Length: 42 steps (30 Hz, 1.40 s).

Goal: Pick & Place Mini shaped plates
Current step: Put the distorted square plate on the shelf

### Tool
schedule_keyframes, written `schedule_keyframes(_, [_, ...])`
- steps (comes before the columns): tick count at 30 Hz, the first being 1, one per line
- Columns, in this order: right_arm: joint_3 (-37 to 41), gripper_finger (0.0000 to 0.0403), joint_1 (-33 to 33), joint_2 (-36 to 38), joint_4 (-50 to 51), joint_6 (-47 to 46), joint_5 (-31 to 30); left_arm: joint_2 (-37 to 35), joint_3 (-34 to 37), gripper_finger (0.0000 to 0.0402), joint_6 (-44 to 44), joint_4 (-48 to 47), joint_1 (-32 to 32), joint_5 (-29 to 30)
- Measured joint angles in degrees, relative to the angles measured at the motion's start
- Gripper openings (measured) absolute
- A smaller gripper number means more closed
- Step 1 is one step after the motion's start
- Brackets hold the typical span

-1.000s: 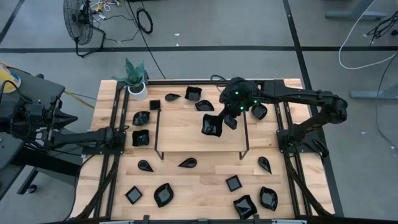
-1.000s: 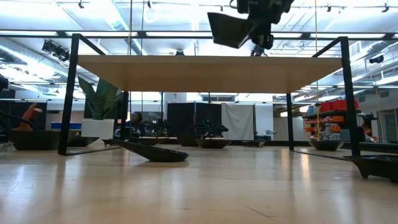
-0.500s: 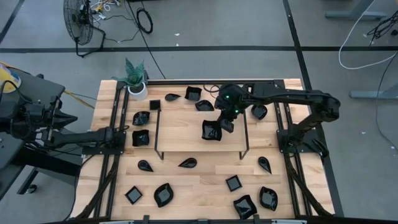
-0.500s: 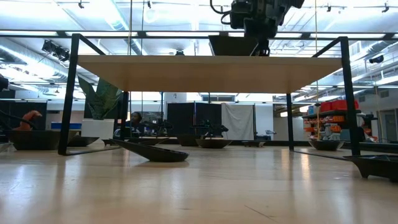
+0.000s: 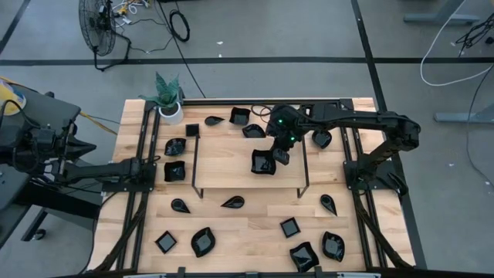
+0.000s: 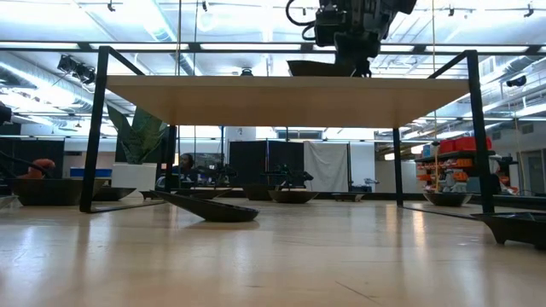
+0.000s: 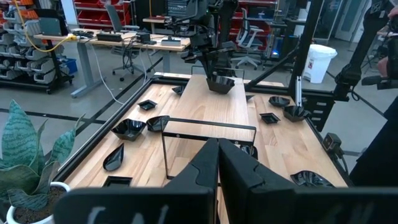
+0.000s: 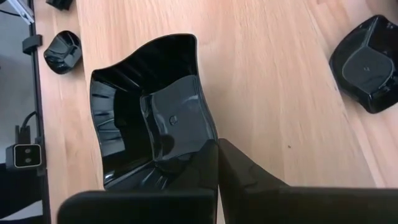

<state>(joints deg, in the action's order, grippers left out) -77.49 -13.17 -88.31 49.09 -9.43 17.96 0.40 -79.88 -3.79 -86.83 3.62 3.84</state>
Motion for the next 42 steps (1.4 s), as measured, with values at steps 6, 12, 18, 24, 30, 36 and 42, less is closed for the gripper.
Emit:
schedule_keyframes(6, [0.00, 0.0000, -0.20, 0.00, 0.07, -0.61, -0.02, -0.01, 0.00, 0.0018, 0.00, 0.00, 0.00, 0.00])
schedule_keyframes(12, [0.00, 0.0000, -0.31, 0.00, 0.15, -0.60, 0.09, -0.01, 0.00, 0.0018, 0.01, 0.00, 0.00, 0.00])
schedule_keyframes(18, [0.02, 0.0000, -0.31, 0.00, 0.38, -0.13, 1.12, -0.01, 0.00, 0.0018, 0.00, 0.00, 0.01, 0.01])
schedule_keyframes(24, [0.02, 0.0000, -0.31, -0.12, 0.64, -0.10, 1.18, -0.01, 0.00, 0.0018, 0.01, 0.00, 0.02, 0.00])
schedule_keyframes(30, [0.07, 0.0000, -1.01, -0.22, 1.58, 1.56, 1.19, -0.01, 0.00, 0.0018, 0.00, 0.00, 0.00, 0.00])
schedule_keyframes(36, [0.07, 0.0000, -1.33, -0.22, 0.80, 2.40, 1.16, -0.01, 0.00, 0.0018, 0.01, 0.00, 0.02, 0.02])
schedule_keyframes(42, [0.07, 0.0000, -1.32, -0.39, -1.23, 2.36, 1.19, -0.01, 0.00, 0.0018, -0.01, 0.00, 0.01, 0.02])
